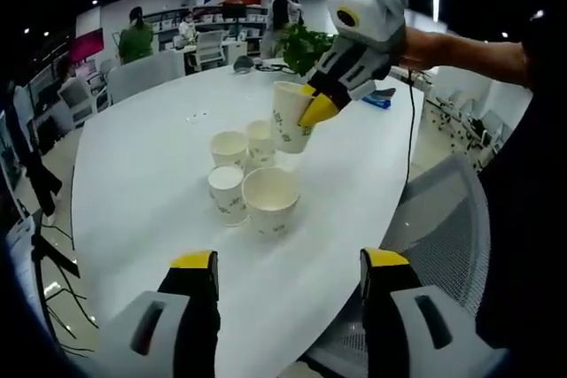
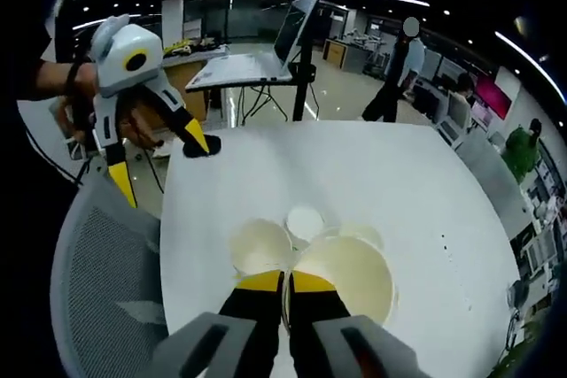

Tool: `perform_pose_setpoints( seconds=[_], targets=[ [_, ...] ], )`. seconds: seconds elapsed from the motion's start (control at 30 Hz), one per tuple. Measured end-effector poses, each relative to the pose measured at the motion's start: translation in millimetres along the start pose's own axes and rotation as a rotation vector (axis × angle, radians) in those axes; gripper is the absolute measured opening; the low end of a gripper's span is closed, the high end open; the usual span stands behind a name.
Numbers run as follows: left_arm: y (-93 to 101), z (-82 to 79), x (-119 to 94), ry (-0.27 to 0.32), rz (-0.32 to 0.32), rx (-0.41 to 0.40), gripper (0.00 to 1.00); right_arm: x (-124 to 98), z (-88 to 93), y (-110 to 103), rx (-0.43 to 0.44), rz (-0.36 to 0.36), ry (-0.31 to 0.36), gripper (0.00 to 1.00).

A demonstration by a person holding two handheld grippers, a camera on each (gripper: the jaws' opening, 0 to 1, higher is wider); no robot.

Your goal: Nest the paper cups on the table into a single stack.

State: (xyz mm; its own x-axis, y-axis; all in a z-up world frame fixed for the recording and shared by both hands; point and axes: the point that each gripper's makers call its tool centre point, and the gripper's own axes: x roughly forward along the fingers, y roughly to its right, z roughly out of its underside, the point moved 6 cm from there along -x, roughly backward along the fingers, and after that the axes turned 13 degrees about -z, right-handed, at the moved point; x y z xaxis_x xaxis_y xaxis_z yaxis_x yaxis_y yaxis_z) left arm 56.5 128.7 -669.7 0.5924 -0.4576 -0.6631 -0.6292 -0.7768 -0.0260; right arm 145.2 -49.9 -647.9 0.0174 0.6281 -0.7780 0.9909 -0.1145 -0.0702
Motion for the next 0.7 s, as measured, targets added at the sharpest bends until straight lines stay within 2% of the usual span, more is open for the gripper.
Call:
perform_pose_setpoints(
  seconds=[0.4,0.7],
  targets=[
    [-0.7,2.6,-2,-0.002,-0.002,-0.006,0.64,20,-26.2,-13,-0.081,-0.063,-0.031,0.0],
    [-3.2,4.5,-2,-0.001,-0.004,-0.007,0.64,23,-29.7,-19,-0.102,-0.085,-0.044,0.0]
  ],
)
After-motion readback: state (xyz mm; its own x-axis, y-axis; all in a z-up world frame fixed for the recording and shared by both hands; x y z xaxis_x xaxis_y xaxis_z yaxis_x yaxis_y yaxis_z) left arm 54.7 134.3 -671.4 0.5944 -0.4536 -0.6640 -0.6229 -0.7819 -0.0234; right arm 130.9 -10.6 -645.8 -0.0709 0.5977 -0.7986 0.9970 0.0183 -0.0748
